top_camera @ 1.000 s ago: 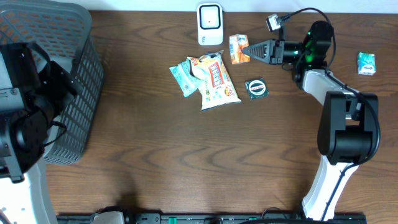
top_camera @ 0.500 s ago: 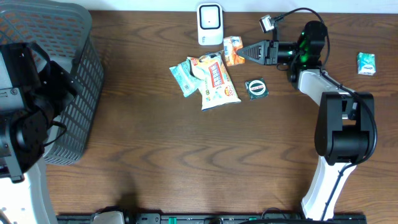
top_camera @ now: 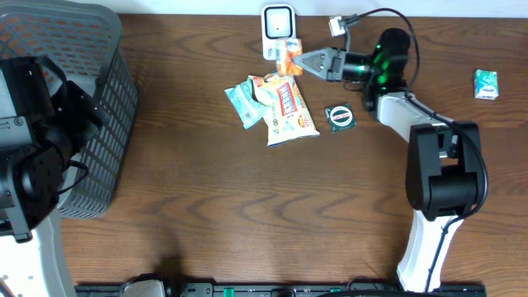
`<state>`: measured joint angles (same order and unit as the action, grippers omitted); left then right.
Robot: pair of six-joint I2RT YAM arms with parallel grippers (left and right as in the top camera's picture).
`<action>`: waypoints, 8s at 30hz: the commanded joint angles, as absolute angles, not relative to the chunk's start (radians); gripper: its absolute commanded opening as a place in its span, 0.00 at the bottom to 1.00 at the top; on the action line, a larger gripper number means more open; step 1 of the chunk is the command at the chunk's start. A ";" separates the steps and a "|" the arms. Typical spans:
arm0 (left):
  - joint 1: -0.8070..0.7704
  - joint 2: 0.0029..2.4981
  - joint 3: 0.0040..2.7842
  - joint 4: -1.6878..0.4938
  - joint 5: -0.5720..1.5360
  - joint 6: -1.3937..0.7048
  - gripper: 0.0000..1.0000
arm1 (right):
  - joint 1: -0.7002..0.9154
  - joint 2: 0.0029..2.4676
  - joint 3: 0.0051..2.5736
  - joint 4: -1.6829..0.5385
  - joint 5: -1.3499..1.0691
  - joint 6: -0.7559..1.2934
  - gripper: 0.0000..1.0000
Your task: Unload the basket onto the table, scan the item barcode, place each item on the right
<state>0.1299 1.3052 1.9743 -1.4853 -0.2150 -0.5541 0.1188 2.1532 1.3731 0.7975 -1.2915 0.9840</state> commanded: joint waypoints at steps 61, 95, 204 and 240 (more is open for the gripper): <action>0.135 1.306 1.982 -1.488 -0.218 -0.563 0.98 | 0.452 2.503 2.121 -0.033 0.337 -0.877 0.01; 0.135 1.306 1.982 -1.488 -0.218 -0.563 0.98 | -0.144 2.286 2.137 -0.868 0.506 -0.184 0.01; 0.135 1.306 1.982 -1.488 -0.218 -0.563 0.98 | 0.121 2.293 1.808 -0.908 -0.088 0.479 0.61; 0.135 1.306 1.982 -1.488 -0.218 -0.563 0.98 | 0.191 2.293 1.982 -1.140 -0.234 0.277 0.35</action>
